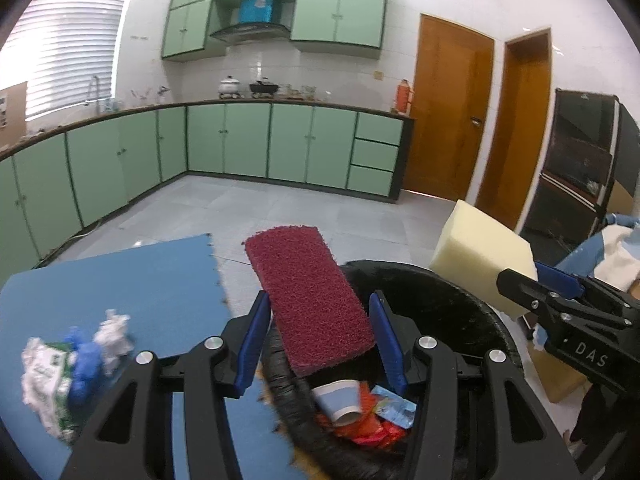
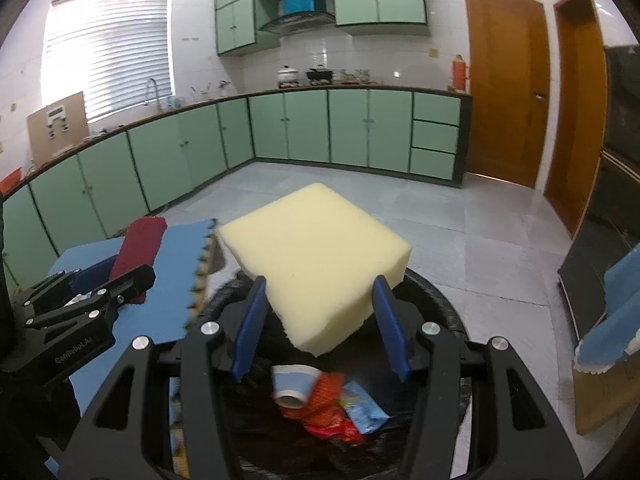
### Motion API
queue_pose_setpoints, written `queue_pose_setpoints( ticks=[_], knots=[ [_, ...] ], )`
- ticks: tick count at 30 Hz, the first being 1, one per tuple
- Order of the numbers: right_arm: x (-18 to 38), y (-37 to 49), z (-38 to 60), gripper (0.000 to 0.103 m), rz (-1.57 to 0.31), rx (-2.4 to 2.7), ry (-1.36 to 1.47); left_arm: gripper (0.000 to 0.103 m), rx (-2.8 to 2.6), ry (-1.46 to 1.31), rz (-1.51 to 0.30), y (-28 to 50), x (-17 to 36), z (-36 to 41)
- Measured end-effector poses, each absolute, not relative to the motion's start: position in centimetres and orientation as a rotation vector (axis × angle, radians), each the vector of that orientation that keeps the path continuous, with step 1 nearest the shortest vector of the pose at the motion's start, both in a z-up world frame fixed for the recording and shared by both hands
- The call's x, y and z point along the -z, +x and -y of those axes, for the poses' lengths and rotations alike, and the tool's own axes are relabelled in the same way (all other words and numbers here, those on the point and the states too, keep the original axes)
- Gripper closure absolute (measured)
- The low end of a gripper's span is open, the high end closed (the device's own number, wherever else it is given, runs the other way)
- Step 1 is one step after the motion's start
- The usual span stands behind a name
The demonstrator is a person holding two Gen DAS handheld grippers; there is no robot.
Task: Collect trash
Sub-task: 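Carry pad and sponge over the bin and open both tools to drop them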
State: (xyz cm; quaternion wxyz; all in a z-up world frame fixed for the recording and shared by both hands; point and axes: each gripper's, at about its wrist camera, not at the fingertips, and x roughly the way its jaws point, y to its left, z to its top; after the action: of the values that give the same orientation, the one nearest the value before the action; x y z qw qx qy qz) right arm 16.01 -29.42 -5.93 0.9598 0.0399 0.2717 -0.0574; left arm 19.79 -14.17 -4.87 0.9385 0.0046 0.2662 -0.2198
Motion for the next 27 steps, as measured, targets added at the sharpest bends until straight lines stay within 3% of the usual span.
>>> queue_pose_setpoints(
  ticks=[12, 18, 20, 23, 27],
  knots=[
    [12.4, 18.4, 35.0, 0.05, -0.652, 0.178, 0.091, 0.053, 0.516, 0.071, -0.633, 22.7, 9.2, 21.3],
    [14.1, 19.1, 35.5, 0.033, -0.685, 0.19, 0.074, 0.048, 0.558, 0.069, -0.687, 23.5, 10.5, 22.6],
    [14.4, 18.7, 35.8, 0.027, -0.681, 0.207, 0.074, 0.036, 0.56, 0.061, -0.687, 23.3, 10.4, 22.4],
    [14.4, 17.9, 35.8, 0.017, -0.672, 0.226, 0.083, 0.036, 0.552, 0.045, -0.682, 23.3, 9.9, 21.6],
    [13.5, 16.6, 35.2, 0.012, -0.652, 0.233, 0.106, 0.035, 0.53, 0.029, -0.657, 23.0, 8.7, 19.7]
  ],
)
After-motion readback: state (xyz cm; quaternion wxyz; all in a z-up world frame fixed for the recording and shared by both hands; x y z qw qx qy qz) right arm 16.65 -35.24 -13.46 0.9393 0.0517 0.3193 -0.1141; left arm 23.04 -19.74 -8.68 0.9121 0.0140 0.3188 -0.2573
